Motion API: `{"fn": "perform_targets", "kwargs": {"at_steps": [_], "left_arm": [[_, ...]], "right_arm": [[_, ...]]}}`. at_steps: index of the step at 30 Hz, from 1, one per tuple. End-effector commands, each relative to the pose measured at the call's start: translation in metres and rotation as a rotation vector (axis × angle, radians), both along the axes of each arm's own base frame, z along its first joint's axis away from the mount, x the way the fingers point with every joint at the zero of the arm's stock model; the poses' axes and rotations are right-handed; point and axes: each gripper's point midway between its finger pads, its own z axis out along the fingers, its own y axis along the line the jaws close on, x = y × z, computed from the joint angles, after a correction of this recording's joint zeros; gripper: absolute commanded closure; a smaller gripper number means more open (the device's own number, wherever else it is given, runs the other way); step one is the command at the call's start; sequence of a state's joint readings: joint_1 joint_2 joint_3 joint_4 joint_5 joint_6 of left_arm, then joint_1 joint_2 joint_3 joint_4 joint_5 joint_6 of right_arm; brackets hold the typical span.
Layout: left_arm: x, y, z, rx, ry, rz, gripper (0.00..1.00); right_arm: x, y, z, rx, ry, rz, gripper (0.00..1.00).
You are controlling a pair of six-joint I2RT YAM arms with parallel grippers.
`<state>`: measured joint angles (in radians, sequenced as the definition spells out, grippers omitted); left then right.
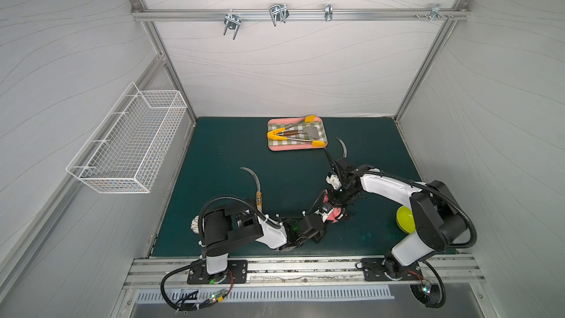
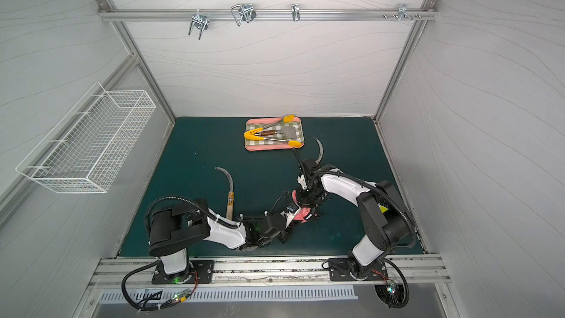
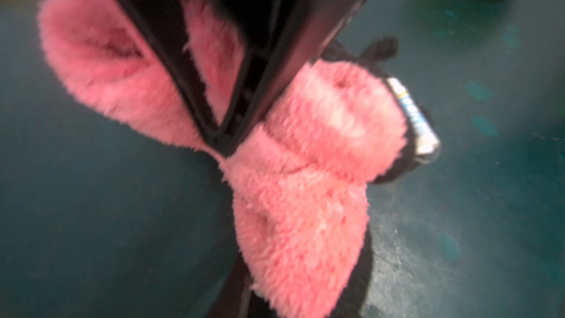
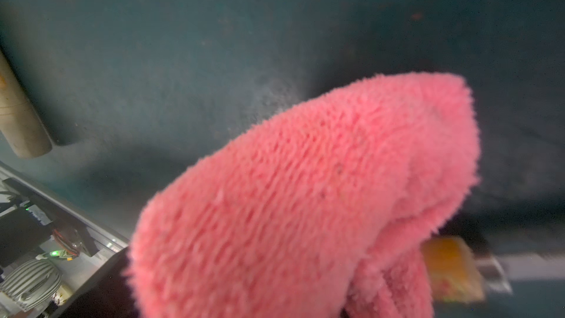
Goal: Wipe small sickles with rags
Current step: Wipe the small sickle.
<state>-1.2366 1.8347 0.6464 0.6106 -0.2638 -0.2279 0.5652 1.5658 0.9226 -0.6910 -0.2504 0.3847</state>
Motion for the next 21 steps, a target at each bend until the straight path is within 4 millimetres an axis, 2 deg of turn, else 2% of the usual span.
{"fn": "perform_targets", "kwargs": {"at_steps": [1, 5, 8, 15, 21], "left_arm": [[0.006, 0.011, -0.018, 0.062, 0.030, 0.038, 1.00], [0.006, 0.010, -0.018, 0.060, 0.032, 0.035, 1.00], [0.006, 0.008, -0.017, 0.058, 0.033, 0.031, 1.00], [0.007, 0.012, -0.017, 0.053, 0.029, 0.051, 1.00], [0.009, 0.013, -0.018, 0.059, 0.025, 0.062, 1.00]], "right_arm": [[-0.004, -0.045, 0.022, -0.129, -0.001, -0.029, 0.87], [0.003, -0.066, 0.041, -0.175, -0.049, -0.030, 0.87], [0.000, -0.060, 0.043, -0.132, -0.059, -0.012, 0.87], [-0.004, -0.055, 0.010, -0.141, 0.023, -0.023, 0.87], [-0.014, -0.032, -0.021, -0.152, 0.097, 0.047, 0.87]]}}
